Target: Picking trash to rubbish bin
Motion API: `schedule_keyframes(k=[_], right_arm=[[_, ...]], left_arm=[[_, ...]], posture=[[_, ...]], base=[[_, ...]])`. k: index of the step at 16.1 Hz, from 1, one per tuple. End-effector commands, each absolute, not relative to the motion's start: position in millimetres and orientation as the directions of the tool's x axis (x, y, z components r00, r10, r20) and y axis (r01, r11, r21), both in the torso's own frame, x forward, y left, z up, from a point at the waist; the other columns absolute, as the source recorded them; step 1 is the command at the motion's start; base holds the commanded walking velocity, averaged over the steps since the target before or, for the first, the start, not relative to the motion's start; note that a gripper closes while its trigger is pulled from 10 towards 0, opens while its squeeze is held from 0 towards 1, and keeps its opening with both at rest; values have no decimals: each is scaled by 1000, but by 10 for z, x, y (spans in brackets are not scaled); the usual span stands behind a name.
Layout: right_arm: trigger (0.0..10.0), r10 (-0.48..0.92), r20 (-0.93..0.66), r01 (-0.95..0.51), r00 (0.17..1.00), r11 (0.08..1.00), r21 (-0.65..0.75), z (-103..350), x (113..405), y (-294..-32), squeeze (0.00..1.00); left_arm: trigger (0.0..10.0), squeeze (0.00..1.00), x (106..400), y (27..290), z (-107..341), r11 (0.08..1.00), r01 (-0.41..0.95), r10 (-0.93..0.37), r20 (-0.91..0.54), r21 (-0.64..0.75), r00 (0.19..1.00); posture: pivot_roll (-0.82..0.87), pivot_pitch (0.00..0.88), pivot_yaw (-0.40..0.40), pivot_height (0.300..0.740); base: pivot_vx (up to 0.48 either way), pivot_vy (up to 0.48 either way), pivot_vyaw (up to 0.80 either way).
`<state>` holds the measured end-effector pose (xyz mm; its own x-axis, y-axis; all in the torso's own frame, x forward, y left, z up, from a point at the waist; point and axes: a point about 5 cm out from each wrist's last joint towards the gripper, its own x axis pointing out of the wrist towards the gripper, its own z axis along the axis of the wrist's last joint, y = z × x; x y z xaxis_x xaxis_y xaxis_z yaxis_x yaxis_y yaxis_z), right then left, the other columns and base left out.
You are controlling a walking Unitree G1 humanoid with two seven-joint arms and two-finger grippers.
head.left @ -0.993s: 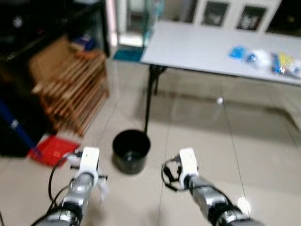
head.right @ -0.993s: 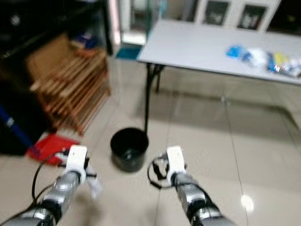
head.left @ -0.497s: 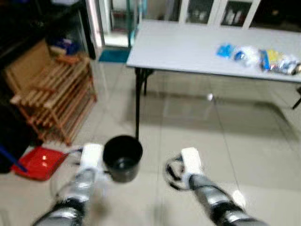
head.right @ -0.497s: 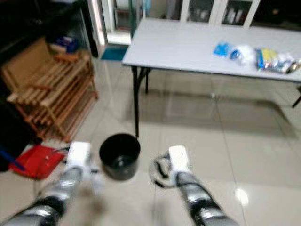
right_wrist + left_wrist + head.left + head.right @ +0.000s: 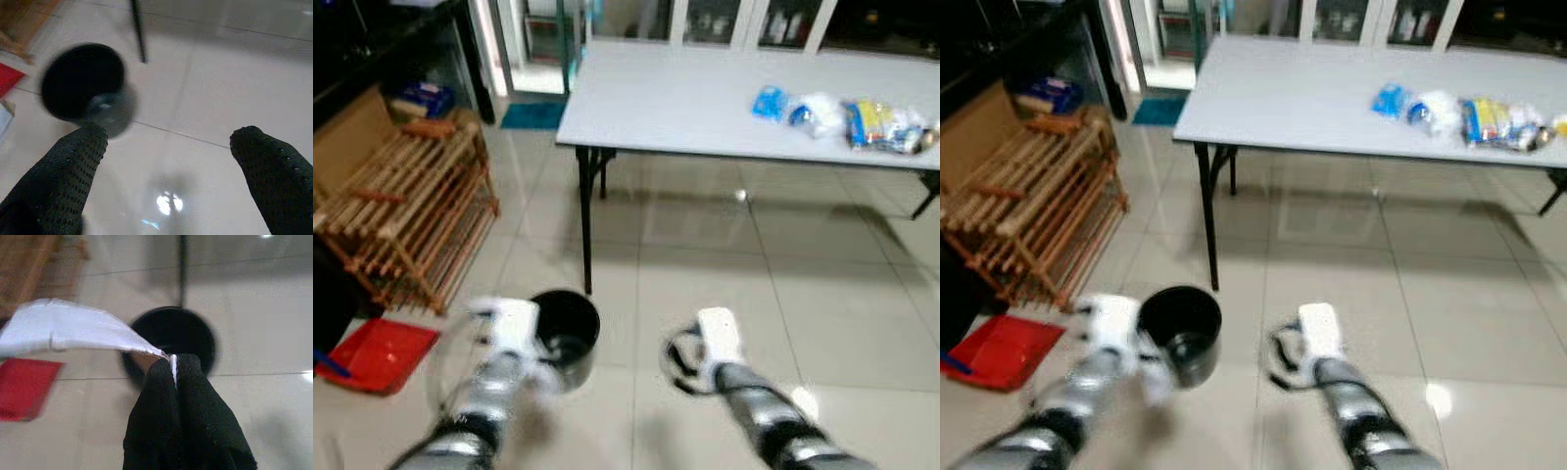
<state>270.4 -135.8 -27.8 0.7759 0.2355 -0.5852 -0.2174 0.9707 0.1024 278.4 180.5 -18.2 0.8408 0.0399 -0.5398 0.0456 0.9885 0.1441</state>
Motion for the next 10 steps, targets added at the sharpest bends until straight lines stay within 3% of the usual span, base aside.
schedule_keyframes(k=[1, 4, 7, 10], right_arm=[[10000, 259, -565, -232, 784, 965, 121, -244, 2735, -1256, 0], [10000, 256, -568, -242, 782, 965, 102, -245, 2736, -1257, 0], [10000, 255, -570, -250, 781, 964, 89, -243, 2739, -1260, 0], [10000, 263, -569, -255, 779, 962, 96, -248, 2732, -1244, 0]], left_arm=[[10000, 0, 2800, 1939, -148, 984, 26, 72, -532, 175, 843], [10000, 0, 2801, 1939, -148, 984, 26, 72, -534, 174, 843], [10000, 0, 2802, 1934, -148, 984, 27, 71, -534, 174, 842], [10000, 0, 2802, 1938, -147, 984, 26, 72, -534, 174, 842]], posture=[[25, 43, -43, 740], [25, 41, -43, 740], [26, 40, -44, 740], [27, 40, -43, 740]], base=[[394, 0, 0], [353, 0, 0], [354, 0, 667], [315, 0, 0]])
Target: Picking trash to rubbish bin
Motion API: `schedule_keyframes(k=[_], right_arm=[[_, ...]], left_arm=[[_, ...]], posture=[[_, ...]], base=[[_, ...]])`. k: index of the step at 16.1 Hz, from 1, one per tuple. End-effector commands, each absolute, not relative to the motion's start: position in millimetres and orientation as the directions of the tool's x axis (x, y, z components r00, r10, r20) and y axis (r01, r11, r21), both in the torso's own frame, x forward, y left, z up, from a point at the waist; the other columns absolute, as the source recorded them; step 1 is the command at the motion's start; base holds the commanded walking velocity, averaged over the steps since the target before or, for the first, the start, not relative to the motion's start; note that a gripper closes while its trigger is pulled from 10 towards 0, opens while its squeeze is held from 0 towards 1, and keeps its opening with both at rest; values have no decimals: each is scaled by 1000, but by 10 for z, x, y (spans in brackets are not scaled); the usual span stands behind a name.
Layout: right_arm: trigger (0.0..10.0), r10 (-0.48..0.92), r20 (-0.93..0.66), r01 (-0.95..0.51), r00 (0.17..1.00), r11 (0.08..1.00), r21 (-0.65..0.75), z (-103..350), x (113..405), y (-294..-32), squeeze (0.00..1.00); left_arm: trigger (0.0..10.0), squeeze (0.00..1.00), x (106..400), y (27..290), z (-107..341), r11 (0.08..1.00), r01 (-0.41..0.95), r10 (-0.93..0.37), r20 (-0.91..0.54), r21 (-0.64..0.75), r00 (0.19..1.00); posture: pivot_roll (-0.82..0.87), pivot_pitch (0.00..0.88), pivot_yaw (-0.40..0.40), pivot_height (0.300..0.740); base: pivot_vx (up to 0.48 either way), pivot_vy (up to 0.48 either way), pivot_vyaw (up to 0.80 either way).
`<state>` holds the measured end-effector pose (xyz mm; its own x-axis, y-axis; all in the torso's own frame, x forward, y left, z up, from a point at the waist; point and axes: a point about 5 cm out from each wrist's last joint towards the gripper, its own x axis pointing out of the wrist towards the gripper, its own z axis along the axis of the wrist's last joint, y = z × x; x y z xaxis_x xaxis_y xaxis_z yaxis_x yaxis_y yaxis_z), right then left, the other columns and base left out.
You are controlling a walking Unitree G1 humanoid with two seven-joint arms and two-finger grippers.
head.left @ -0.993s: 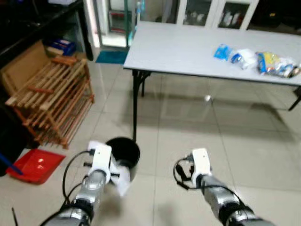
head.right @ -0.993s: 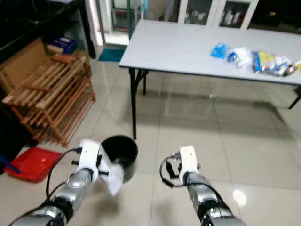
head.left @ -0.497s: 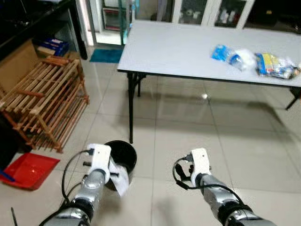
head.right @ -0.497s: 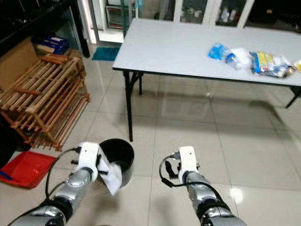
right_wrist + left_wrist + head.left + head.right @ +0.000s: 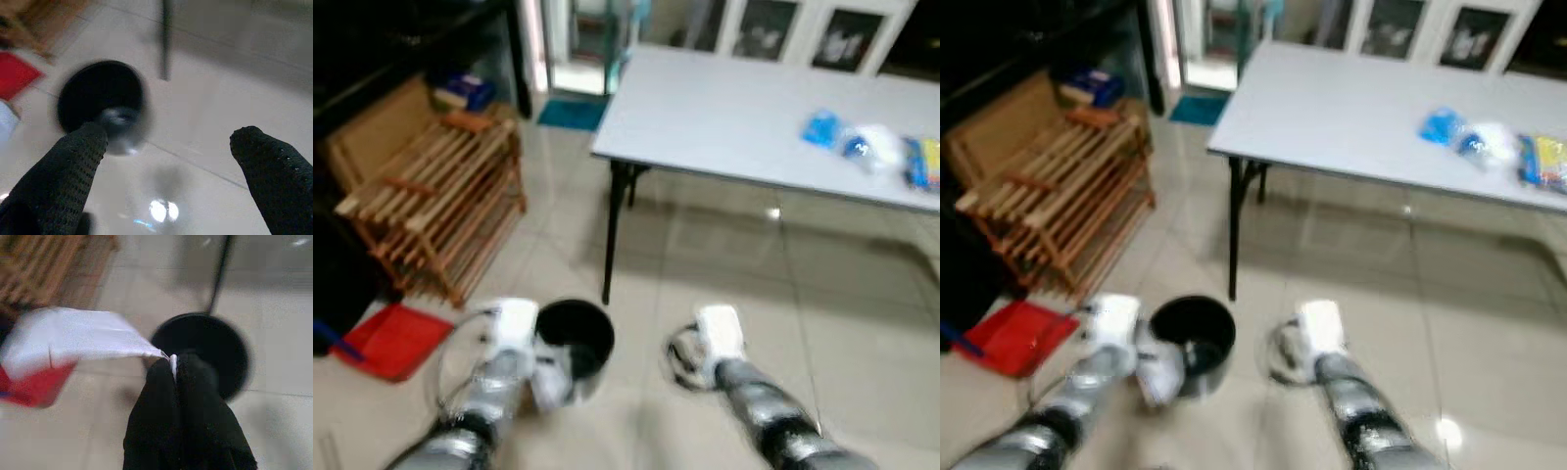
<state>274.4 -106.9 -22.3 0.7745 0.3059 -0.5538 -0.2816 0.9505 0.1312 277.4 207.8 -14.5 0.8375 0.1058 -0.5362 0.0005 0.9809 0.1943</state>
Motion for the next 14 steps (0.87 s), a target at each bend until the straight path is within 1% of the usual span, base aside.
schedule_keyframes(k=[1, 3, 6, 9, 10, 12, 14], right_arm=[[10000, 266, -572, -262, 776, 961, 92, -252, 2727, -1234, 0], [10000, 269, -573, -266, 774, 960, 91, -254, 2724, -1230, 0], [10000, 272, -573, -272, 773, 958, 88, -252, 2726, -1222, 0], [10000, 276, -576, -278, 770, 957, 87, -255, 2722, -1221, 0], [10000, 278, -577, -285, 768, 955, 81, -256, 2721, -1222, 0], [10000, 283, -566, -284, 774, 955, 88, -245, 2728, -1209, 0], [10000, 276, -565, -265, 778, 959, 104, -244, 2731, -1213, 0]], left_arm=[[10000, 0, 2801, 1939, -148, 984, 26, 72, -534, 174, 842], [10000, 0, 2800, 1938, -149, 984, 27, 72, -535, 174, 842], [10000, 0, 2800, 1935, -150, 984, 29, 70, -535, 174, 842], [10000, 0, 2797, 1933, -153, 984, 28, 70, -536, 174, 841], [10000, 0, 2796, 1930, -155, 984, 29, 70, -536, 173, 841], [10000, 0, 2793, 1930, -157, 984, 32, 67, -537, 175, 841], [10000, 0, 2798, 1925, -153, 984, 37, 64, -536, 176, 842]], posture=[[27, 40, -43, 740], [26, 39, -43, 740], [27, 38, -44, 740], [28, 36, -45, 740], [28, 31, -46, 740], [27, 24, -44, 740], [28, 19, -43, 740]], base=[[277, 0, 0], [338, 0, 0], [355, 0, 706], [393, 0, 0], [277, 0, 456], [394, 0, 800], [277, 0, 0]])
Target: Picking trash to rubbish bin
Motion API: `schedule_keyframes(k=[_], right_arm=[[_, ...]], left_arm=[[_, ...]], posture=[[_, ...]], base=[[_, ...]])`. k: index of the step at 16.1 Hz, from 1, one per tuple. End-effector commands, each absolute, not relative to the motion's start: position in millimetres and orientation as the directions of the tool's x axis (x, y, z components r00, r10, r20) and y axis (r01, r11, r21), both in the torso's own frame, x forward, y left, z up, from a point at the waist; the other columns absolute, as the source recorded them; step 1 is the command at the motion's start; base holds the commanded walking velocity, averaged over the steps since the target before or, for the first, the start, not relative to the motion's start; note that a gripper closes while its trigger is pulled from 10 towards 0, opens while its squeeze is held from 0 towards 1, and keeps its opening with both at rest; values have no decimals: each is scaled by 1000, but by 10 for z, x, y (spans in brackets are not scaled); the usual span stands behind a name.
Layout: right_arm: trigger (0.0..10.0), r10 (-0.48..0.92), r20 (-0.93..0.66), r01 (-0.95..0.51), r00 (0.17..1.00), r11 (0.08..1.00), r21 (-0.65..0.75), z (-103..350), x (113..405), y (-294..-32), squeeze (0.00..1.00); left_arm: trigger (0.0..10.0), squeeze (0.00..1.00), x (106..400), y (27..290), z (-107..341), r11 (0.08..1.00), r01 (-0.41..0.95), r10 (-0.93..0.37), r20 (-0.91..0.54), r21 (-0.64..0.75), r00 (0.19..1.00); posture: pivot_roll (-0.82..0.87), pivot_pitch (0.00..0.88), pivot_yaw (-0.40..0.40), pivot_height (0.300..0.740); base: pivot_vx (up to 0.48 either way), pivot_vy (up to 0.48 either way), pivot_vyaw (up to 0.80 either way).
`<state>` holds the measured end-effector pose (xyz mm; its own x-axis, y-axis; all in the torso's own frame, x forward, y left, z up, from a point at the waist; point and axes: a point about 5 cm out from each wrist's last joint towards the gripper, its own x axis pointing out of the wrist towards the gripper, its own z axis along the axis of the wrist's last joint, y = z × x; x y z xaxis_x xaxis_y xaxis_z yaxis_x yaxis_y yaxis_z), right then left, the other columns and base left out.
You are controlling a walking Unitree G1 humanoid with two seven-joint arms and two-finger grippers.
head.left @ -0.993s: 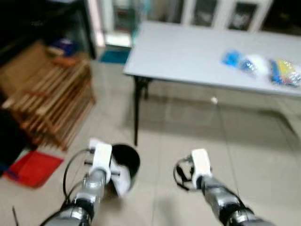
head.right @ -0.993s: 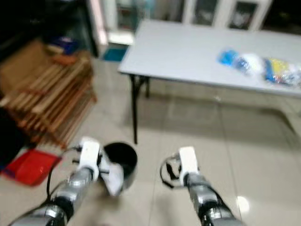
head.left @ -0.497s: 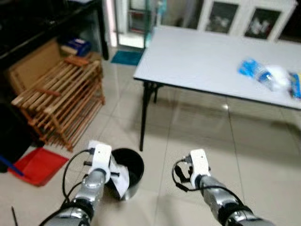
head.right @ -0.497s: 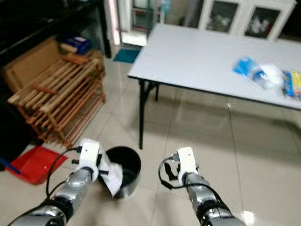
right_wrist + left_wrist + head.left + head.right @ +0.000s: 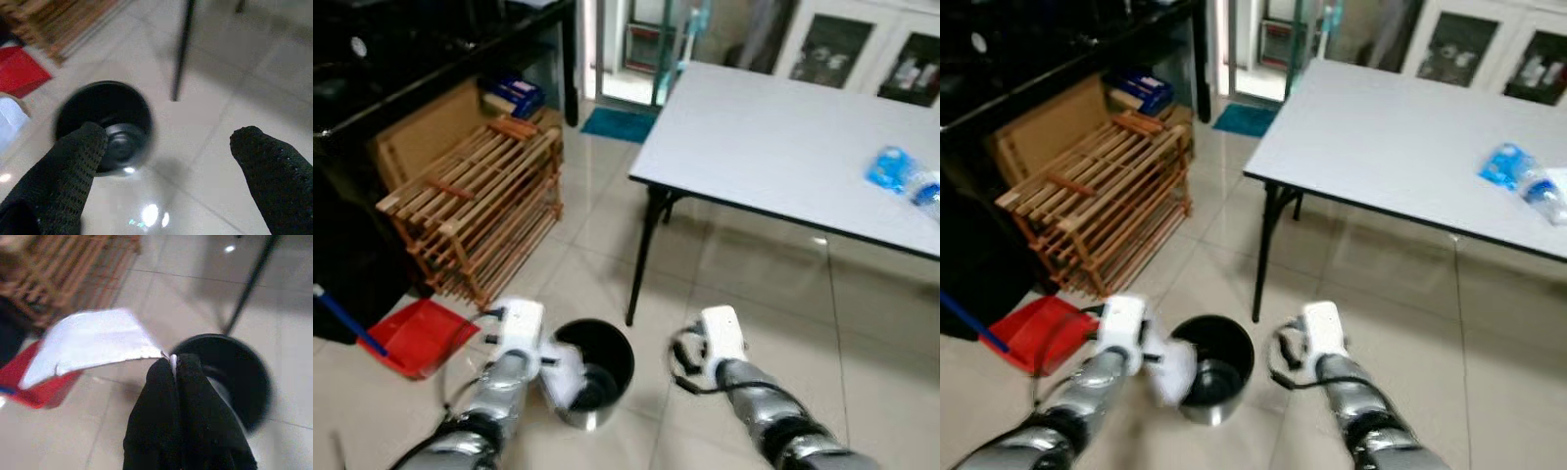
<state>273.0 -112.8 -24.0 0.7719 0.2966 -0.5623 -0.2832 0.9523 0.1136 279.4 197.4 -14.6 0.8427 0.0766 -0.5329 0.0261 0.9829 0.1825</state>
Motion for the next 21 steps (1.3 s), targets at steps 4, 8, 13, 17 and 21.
schedule_keyframes(k=[4, 8, 13, 17, 21], right_arm=[[10000, 273, -569, -264, 775, 959, 102, -253, 2723, -1223, 0], [10000, 273, -572, -262, 774, 959, 103, -259, 2716, -1221, 0], [10000, 276, -571, -262, 773, 959, 110, -255, 2721, -1227, 0], [10000, 284, -570, -269, 771, 956, 112, -256, 2718, -1223, 0], [10000, 290, -570, -274, 768, 955, 117, -256, 2717, -1211, 0]], left_arm=[[10000, 0, 2799, 1922, -152, 984, 40, 62, -536, 176, 842], [10000, 0, 2797, 1920, -155, 984, 43, 59, -538, 175, 841], [10000, 0, 2796, 1916, -157, 984, 37, 63, -539, 173, 840], [10000, 0, 2788, 1913, -166, 985, 34, 65, -541, 170, 838], [10000, 0, 2792, 1914, -159, 986, 29, 65, -535, 166, 843]], posture=[[29, 14, -43, 740], [28, 21, -42, 740], [26, 35, -44, 740], [27, 36, -47, 740], [27, 38, -47, 740]], base=[[363, 0, 0], [365, 0, 0], [301, 0, 0], [364, 0, 0], [306, 0, 0]])
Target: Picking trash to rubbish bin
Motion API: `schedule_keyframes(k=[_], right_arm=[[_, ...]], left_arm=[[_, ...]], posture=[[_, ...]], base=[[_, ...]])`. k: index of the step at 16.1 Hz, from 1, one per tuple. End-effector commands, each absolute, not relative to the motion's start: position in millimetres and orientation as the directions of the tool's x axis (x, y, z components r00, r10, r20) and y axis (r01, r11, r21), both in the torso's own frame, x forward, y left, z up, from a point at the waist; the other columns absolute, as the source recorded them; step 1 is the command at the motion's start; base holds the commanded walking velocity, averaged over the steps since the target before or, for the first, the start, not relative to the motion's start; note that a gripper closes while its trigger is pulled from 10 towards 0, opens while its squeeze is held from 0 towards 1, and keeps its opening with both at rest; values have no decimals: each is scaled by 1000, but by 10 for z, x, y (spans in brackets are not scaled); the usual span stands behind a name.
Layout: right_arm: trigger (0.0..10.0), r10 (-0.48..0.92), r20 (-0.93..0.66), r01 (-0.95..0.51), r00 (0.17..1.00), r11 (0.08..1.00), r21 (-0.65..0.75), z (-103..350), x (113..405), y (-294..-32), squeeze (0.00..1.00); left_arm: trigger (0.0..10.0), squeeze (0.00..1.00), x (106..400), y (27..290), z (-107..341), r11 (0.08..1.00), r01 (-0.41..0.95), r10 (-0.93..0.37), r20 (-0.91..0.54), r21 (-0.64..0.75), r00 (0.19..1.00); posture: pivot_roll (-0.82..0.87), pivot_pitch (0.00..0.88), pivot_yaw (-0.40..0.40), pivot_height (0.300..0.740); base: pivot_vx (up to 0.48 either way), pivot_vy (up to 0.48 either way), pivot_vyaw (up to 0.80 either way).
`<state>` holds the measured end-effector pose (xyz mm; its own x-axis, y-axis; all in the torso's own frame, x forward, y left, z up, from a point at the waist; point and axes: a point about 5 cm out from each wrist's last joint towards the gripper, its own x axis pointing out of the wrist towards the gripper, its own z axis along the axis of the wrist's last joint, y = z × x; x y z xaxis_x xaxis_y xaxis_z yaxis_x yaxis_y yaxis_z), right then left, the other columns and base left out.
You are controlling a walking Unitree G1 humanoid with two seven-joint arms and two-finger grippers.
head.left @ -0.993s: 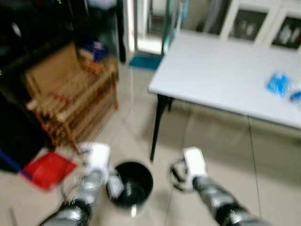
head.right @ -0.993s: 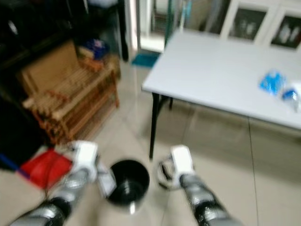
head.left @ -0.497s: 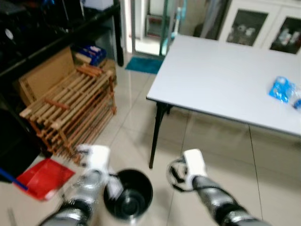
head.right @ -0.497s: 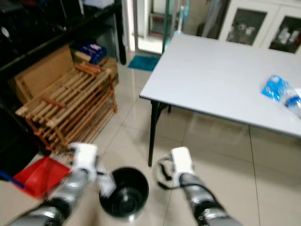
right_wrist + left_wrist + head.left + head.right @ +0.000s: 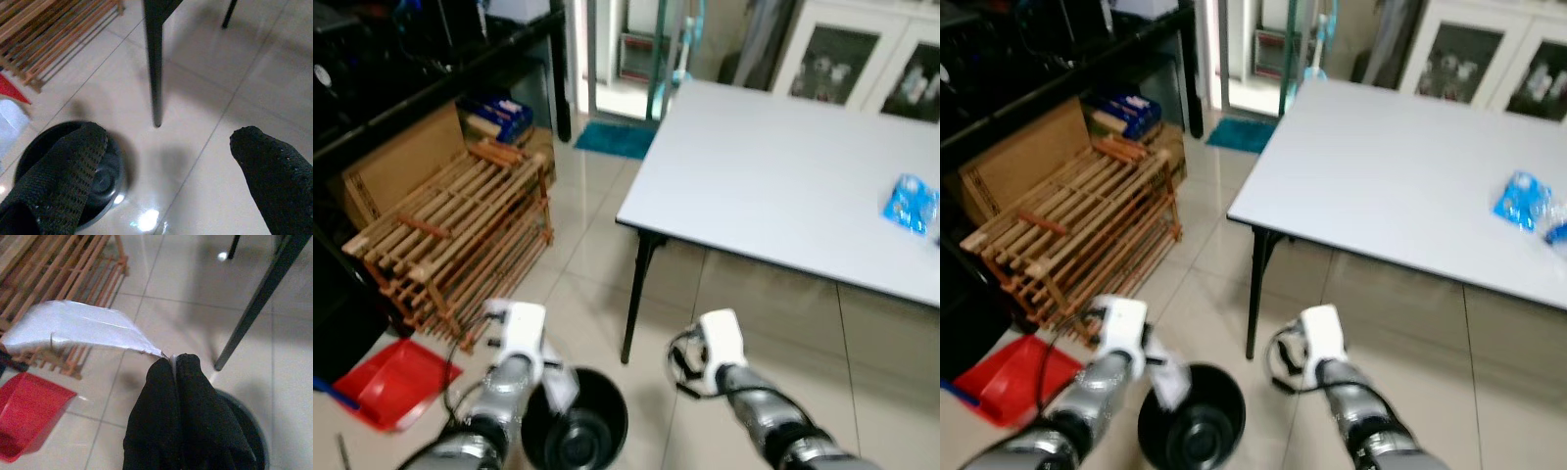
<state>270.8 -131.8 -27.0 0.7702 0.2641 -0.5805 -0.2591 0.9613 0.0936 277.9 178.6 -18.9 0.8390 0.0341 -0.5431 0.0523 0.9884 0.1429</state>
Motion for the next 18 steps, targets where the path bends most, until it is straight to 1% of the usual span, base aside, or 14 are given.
schedule_keyframes(k=[1, 3, 4, 5, 6, 9, 10, 13, 15, 17, 18], right_arm=[[10000, 292, -571, -274, 767, 954, 119, -258, 2715, -1209, 0], [10000, 311, -576, -286, 756, 948, 137, -271, 2697, -1194, 0], [10000, 341, -586, -304, 735, 938, 164, -290, 2672, -1172, 0], [10000, 392, -600, -345, 697, 918, 198, -318, 2630, -1132, 0], [10000, 459, -621, -390, 635, 885, 256, -358, 2567, -1082, 0], [10000, 542, -607, -430, 581, 838, 336, -363, 2527, -1036, 0], [10000, 580, -605, -455, 546, 811, 367, -368, 2503, -1017, 0], [10000, 660, -577, -484, 482, 749, 452, -358, 2467, -980, 0], [10000, 693, -555, -520, 460, 717, 464, -341, 2458, -947, 0], [10000, 690, -554, -510, 465, 721, 470, -338, 2464, -946, 0], [10000, 686, -555, -514, 470, 724, 460, -335, 2469, -949, 0]], left_arm=[[10000, 0, 2793, 1913, -158, 986, 28, 64, -533, 162, 844], [10000, 0, 2794, 1898, -156, 987, 40, 48, -531, 153, 846], [10000, 0, 2786, 1881, -168, 988, 49, 39, -539, 148, 841], [10000, 0, 2766, 1851, -197, 988, 68, 23, -558, 142, 829], [10000, 0, 2737, 1797, -236, 982, 117, -7, -585, 150, 811], [10000, 0, 2718, 1726, -264, 982, 151, -51, -604, 115, 795], [10000, 0, 2703, 1681, -283, 978, 181, -78, -618, 105, 782], [10000, 0, 2678, 1612, -315, 968, 229, -112, -641, 102, 759], [10000, 0, 2666, 1595, -328, 966, 238, -114, -650, 106, 751], [10000, 0, 2668, 1587, -328, 963, 247, -117, -654, 111, 748], [10000, 27, 2673, 1588, -324, 961, 251, -115, -651, 119, 750]], posture=[[27, 39, -46, 740], [26, 40, -44, 740], [25, 40, -43, 740], [24, 40, -45, 740], [21, 40, -47, 740], [17, 42, -49, 740], [15, 42, -49, 740], [12, 42, -51, 740], [8, 40, -51, 740], [8, 43, -51, 740], [9, 44, -51, 740]], base=[[345, 0, 0], [0, 0, 0], [0, 0, 0], [0, 0, 0], [0, 0, 0], [0, 0, 0], [0, 0, 0], [0, 0, 0], [0, 0, 0], [0, 0, 0], [0, 0, 0]])
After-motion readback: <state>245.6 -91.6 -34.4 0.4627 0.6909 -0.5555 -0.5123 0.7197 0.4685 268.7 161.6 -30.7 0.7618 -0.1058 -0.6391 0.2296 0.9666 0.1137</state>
